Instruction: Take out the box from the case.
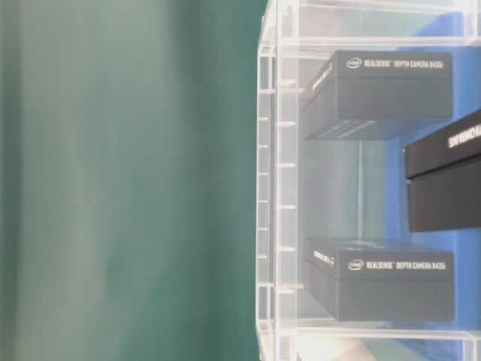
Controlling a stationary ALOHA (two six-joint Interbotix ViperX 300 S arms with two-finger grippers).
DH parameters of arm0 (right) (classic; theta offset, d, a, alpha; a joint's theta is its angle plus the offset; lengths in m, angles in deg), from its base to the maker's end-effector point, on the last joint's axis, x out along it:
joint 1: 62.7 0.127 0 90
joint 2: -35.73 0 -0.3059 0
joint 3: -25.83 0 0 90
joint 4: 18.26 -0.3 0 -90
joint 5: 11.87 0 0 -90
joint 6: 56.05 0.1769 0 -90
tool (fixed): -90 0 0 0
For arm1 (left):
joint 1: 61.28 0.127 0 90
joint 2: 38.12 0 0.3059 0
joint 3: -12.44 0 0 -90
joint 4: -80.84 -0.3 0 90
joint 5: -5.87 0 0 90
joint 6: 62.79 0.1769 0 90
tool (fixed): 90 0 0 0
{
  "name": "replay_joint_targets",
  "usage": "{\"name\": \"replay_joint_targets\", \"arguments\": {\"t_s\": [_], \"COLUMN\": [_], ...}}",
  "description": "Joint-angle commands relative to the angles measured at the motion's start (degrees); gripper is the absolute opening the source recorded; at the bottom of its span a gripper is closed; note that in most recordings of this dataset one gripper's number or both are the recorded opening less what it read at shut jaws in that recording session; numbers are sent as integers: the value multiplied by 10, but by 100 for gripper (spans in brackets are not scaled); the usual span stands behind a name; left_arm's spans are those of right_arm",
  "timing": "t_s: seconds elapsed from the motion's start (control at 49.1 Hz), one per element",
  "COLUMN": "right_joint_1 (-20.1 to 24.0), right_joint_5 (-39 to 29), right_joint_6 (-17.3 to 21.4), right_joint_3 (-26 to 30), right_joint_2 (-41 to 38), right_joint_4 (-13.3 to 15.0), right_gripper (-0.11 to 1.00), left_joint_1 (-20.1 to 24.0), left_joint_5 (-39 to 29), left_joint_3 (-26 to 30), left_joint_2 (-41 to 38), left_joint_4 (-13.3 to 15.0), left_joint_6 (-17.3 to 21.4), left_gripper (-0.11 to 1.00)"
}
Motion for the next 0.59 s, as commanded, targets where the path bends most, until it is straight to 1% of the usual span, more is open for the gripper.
{"name": "replay_joint_targets", "arguments": {"t_s": [0.0,0.163,0.285,0.387,0.57], "right_joint_1": [-33,-87,-111,-122,-123], "right_joint_5": [11,19,25,26,26], "right_joint_6": [-27,-84,-112,-121,-121], "right_joint_3": [5,5,5,4,4], "right_joint_2": [-2,-5,-6,-8,-11], "right_joint_4": [1,-4,-9,-10,-11], "right_gripper": [93,93,93,93,93], "left_joint_1": [-1,-1,-1,-1,-1], "left_joint_5": [2,1,2,1,1], "left_joint_3": [9,10,10,9,9], "left_joint_2": [2,2,2,2,2], "left_joint_4": [-2,-3,-3,-3,-3], "left_joint_6": [1,1,2,2,2], "left_gripper": [98,98,98,98,98]}}
